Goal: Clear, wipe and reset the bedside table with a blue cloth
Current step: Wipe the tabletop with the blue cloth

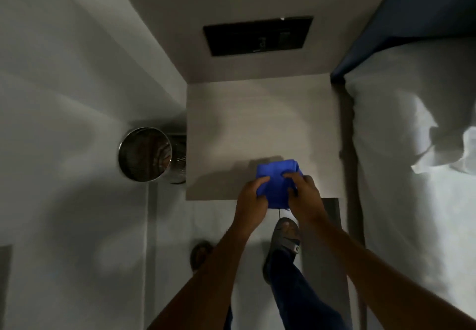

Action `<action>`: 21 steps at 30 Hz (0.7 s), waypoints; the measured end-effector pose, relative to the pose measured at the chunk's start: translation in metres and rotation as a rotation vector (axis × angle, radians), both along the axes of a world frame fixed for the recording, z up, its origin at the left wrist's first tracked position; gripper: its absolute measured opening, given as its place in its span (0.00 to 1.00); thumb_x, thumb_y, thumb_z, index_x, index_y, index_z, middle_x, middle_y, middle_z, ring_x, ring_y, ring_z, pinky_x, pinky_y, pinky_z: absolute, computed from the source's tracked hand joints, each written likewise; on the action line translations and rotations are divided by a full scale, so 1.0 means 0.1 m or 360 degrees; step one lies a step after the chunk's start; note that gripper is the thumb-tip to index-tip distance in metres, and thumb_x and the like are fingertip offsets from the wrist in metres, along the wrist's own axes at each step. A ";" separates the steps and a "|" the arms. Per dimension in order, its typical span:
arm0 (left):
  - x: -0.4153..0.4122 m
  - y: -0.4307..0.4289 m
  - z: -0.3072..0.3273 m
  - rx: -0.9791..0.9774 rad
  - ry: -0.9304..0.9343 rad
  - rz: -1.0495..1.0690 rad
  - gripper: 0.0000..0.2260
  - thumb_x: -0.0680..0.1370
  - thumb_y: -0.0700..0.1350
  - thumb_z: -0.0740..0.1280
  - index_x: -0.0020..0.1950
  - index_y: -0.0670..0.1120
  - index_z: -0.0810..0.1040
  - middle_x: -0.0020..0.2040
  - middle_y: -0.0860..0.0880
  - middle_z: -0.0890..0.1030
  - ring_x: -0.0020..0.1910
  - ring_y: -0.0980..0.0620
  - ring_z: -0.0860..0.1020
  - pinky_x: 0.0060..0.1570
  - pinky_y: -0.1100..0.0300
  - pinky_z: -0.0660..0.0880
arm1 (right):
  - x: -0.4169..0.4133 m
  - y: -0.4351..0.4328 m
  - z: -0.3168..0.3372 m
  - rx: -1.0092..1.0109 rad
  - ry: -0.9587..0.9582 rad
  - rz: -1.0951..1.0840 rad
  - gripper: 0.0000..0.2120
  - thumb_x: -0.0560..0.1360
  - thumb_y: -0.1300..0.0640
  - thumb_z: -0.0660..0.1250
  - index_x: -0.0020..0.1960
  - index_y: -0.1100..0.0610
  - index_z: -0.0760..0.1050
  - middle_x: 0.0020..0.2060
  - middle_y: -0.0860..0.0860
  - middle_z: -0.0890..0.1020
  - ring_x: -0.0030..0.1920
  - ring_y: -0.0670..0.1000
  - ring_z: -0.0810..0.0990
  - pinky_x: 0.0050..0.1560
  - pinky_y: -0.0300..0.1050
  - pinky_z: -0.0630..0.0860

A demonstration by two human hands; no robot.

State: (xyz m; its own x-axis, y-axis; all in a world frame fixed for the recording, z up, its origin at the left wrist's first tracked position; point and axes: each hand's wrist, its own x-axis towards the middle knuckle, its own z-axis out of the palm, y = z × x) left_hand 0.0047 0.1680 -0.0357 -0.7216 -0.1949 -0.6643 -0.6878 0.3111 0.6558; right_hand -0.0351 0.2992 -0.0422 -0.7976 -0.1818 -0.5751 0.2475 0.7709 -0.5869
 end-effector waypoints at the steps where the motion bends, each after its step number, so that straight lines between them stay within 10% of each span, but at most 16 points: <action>1: -0.09 0.02 -0.07 0.0011 -0.0023 0.0014 0.25 0.76 0.30 0.57 0.71 0.47 0.71 0.72 0.44 0.69 0.69 0.46 0.70 0.62 0.61 0.67 | -0.08 0.03 -0.08 0.0014 0.0024 0.0040 0.22 0.77 0.69 0.56 0.69 0.56 0.68 0.60 0.59 0.70 0.47 0.51 0.73 0.43 0.32 0.70; 6: -0.22 -0.27 -0.43 -0.0340 0.0051 -0.0446 0.27 0.74 0.37 0.58 0.73 0.47 0.68 0.76 0.41 0.64 0.76 0.42 0.61 0.73 0.50 0.61 | -0.22 0.10 -0.27 0.0368 0.0025 0.0310 0.25 0.78 0.60 0.61 0.74 0.51 0.63 0.74 0.61 0.60 0.72 0.63 0.62 0.70 0.59 0.63; 21: -0.13 -1.60 -1.51 -0.1442 0.0499 -0.0984 0.28 0.81 0.58 0.50 0.79 0.50 0.55 0.80 0.43 0.55 0.79 0.44 0.51 0.77 0.41 0.48 | -0.26 -0.29 -1.31 0.0812 0.0659 0.0489 0.33 0.80 0.38 0.48 0.79 0.55 0.50 0.79 0.55 0.54 0.79 0.57 0.50 0.75 0.64 0.47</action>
State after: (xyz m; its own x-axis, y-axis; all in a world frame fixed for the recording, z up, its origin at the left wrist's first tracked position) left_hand -0.0078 0.0080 -0.1864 -0.9702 -0.0641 -0.2338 -0.0974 0.9862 0.1336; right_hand -0.0611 0.2706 -0.1729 -0.9245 -0.2220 -0.3100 -0.1887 0.9729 -0.1340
